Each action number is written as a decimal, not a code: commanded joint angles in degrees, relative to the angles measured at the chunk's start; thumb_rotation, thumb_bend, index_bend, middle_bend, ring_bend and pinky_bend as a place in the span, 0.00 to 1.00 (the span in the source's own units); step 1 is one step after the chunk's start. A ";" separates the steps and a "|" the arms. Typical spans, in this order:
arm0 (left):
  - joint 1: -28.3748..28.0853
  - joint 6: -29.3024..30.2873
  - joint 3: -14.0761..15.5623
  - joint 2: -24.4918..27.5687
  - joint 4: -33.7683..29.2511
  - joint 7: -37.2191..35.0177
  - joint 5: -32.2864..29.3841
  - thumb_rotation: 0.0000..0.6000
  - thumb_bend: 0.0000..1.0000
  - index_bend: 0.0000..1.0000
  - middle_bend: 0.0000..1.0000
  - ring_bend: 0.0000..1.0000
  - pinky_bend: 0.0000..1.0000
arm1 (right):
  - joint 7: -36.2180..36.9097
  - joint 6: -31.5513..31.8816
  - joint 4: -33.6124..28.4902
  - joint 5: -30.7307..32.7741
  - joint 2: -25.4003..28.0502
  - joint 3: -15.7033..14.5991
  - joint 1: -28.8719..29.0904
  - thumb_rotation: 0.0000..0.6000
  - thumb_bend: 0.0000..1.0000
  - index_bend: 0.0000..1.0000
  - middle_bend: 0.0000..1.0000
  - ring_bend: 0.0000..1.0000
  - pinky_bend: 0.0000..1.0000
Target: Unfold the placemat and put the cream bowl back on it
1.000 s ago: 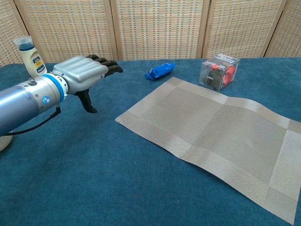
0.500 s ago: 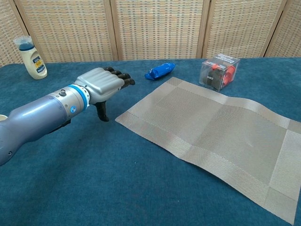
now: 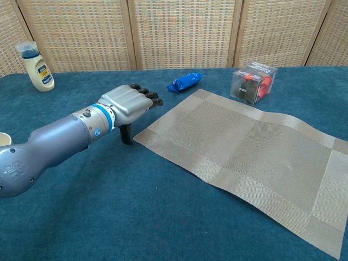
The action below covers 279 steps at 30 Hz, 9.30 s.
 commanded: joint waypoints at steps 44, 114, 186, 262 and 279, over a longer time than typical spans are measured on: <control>-0.74 8.70 3.58 -6.17 11.77 -16.40 15.50 1.00 0.42 0.68 0.00 0.00 0.00 | 3.40 0.92 -1.41 -1.56 0.73 -0.05 -0.45 1.00 0.20 0.06 0.00 0.00 0.00; 21.61 18.19 24.46 20.99 -39.34 1.29 38.78 1.00 0.45 0.67 0.00 0.00 0.00 | 1.05 4.17 -6.50 -7.62 2.55 -3.15 -1.51 1.00 0.20 0.06 0.00 0.00 0.00; 43.77 32.84 18.77 26.44 -1.88 -45.71 28.74 1.00 0.21 0.39 0.00 0.00 0.00 | -4.35 5.49 -9.13 -15.10 1.56 -7.54 -1.89 1.00 0.20 0.06 0.00 0.00 0.00; 11.24 5.24 2.20 2.01 -23.18 -4.88 22.16 1.00 0.47 0.61 0.00 0.00 0.00 | 4.07 4.69 -7.68 -8.79 3.83 -4.52 -1.79 1.00 0.20 0.06 0.00 0.00 0.00; 8.56 3.82 4.18 -1.14 -20.65 -1.05 16.96 1.00 0.31 0.42 0.00 0.00 0.00 | 6.17 4.44 -7.47 -8.02 4.43 -3.98 -1.84 1.00 0.20 0.06 0.00 0.00 0.00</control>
